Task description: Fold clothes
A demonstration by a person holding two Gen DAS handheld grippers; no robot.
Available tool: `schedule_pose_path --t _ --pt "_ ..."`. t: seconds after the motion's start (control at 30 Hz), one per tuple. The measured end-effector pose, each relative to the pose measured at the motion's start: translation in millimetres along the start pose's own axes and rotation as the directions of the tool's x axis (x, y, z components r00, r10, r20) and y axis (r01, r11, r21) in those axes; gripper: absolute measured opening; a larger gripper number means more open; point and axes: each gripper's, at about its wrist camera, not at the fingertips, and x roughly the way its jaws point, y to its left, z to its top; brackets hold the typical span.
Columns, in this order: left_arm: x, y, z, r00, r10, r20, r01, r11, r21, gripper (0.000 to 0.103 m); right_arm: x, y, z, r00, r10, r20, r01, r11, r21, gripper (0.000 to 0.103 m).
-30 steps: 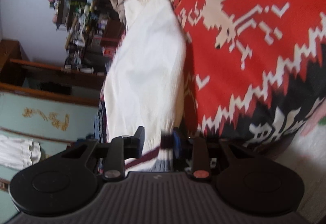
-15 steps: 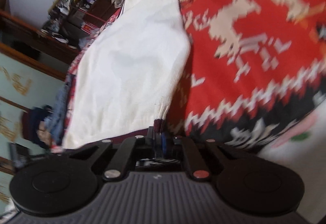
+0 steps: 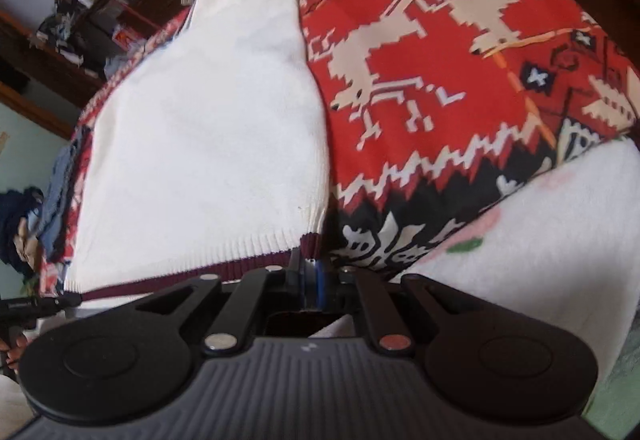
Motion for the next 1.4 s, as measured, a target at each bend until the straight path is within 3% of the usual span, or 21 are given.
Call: schedule_pose_path --t 0.07,0.1,0.13,0.23,0.43,0.63,0.77,0.93,1.1,1.23,1.27,1.4 --pt "0 -7 2 1.0 0.019 0.005 -0.019 0.999 0.04 0.01 2 3 -1 1.0 -0.006 -0.008 0.006 1.0 -0.031 0.007" --pt "-2 -9 2 0.999 0.032 0.01 -0.032 0.998 0.049 0.018 1 3 -1 1.0 -0.009 -0.004 0.009 0.999 -0.034 0.01" --pt "-5 -9 3 0.998 0.053 0.019 -0.054 0.997 0.054 0.018 -2 2 -1 1.0 -0.016 -0.005 0.016 0.999 -0.032 0.019" --pt "-20 -7 4 0.993 0.104 0.048 -0.107 0.992 0.06 0.02 -14 -1 1 0.998 -0.06 0.027 0.061 0.997 -0.035 0.022" --pt "-48 -16 21 0.985 0.102 0.139 -0.116 0.988 0.1 0.024 -53 3 16 0.99 -0.053 0.131 0.067 0.992 -0.106 0.026" --pt "-42 -41 72 0.97 0.074 0.233 -0.119 0.975 0.189 0.024 -47 42 72 0.979 -0.007 0.203 0.061 0.963 -0.262 0.031" --pt "-27 -54 125 0.96 0.026 0.278 -0.102 0.96 0.261 0.024 -21 61 131 0.98 0.021 0.197 0.043 0.947 -0.317 0.031" --pt "3 -63 208 0.967 -0.015 0.254 -0.061 0.956 0.287 0.024 16 83 208 0.985 0.012 0.17 0.053 0.925 -0.376 0.031" --pt "24 -81 281 0.987 -0.013 0.162 -0.039 0.95 0.31 0.024 43 107 283 0.996 -0.015 0.091 0.05 0.918 -0.392 0.031" --pt "40 -88 313 0.995 -0.027 0.095 -0.003 0.952 0.305 0.029 69 125 326 0.999 -0.04 0.008 0.04 0.912 -0.408 0.031" --pt "45 -87 319 0.996 -0.036 0.079 0.011 0.956 0.294 0.033 78 128 332 0.999 -0.045 -0.012 0.036 0.91 -0.414 0.031" --pt "76 -87 333 0.999 -0.039 -0.021 0.043 0.967 0.253 0.034 115 141 350 0.996 -0.061 -0.072 0.022 0.895 -0.446 0.034"
